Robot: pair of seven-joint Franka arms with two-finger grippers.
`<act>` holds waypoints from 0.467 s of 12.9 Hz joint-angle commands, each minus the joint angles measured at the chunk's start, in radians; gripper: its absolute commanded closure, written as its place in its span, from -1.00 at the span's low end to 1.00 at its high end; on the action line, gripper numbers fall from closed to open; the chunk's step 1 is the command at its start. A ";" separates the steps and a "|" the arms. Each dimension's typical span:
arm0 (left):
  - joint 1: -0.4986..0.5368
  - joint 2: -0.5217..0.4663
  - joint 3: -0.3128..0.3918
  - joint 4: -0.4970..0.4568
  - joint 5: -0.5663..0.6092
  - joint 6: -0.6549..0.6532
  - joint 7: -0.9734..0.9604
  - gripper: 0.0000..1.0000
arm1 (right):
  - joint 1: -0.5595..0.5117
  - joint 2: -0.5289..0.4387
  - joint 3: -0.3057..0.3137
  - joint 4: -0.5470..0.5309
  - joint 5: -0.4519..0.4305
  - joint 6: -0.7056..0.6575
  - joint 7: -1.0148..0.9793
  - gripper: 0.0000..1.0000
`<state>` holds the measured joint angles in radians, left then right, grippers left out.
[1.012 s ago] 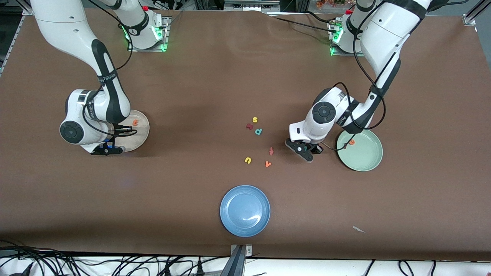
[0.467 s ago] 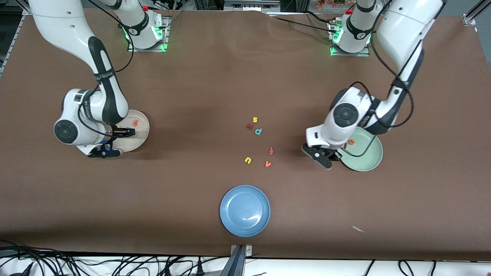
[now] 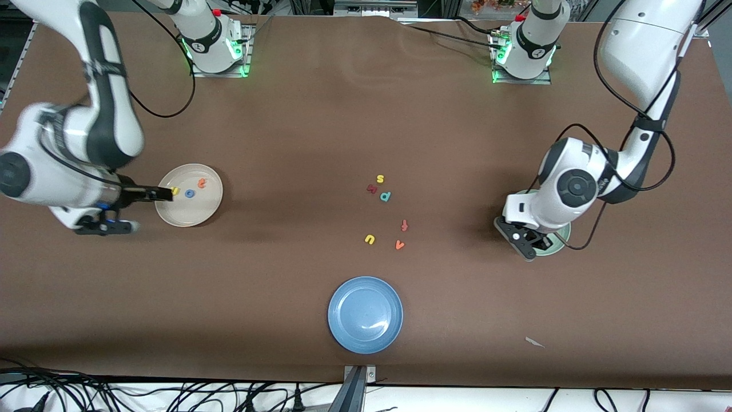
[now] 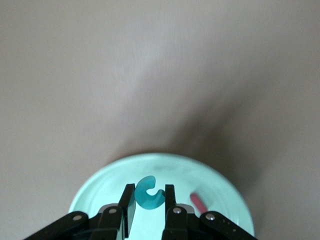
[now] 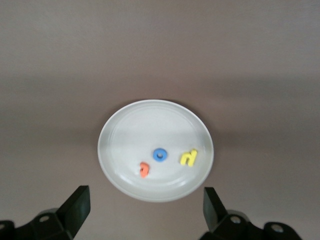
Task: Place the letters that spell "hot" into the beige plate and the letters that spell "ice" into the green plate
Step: 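Release the blue o on the white plate while the left gripper carries c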
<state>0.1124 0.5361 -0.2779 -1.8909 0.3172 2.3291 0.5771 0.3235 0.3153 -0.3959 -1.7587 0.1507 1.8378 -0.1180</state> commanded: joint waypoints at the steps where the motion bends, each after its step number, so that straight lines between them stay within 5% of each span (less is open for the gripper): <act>1: -0.002 -0.024 0.032 -0.050 -0.035 -0.010 0.047 0.66 | 0.003 -0.057 -0.021 0.079 0.000 -0.131 0.046 -1.00; 2: 0.009 -0.024 0.035 -0.048 -0.035 -0.010 0.049 0.38 | 0.003 -0.068 -0.024 0.106 -0.003 -0.170 0.046 -1.00; 3: 0.010 -0.024 0.043 -0.047 -0.038 -0.008 0.058 -0.46 | 0.003 -0.074 -0.026 0.140 -0.011 -0.204 0.046 -1.00; 4: 0.010 -0.025 0.048 -0.040 -0.040 -0.008 0.055 -0.99 | 0.003 -0.078 -0.026 0.171 -0.034 -0.227 0.046 -1.00; 6: 0.010 -0.047 0.048 -0.036 -0.104 -0.011 0.050 -1.00 | 0.005 -0.087 -0.021 0.215 -0.051 -0.288 0.049 -1.00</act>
<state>0.1249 0.5324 -0.2344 -1.9212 0.2794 2.3298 0.5969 0.3235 0.2312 -0.4195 -1.5918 0.1241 1.6101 -0.0866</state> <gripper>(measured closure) 0.524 0.000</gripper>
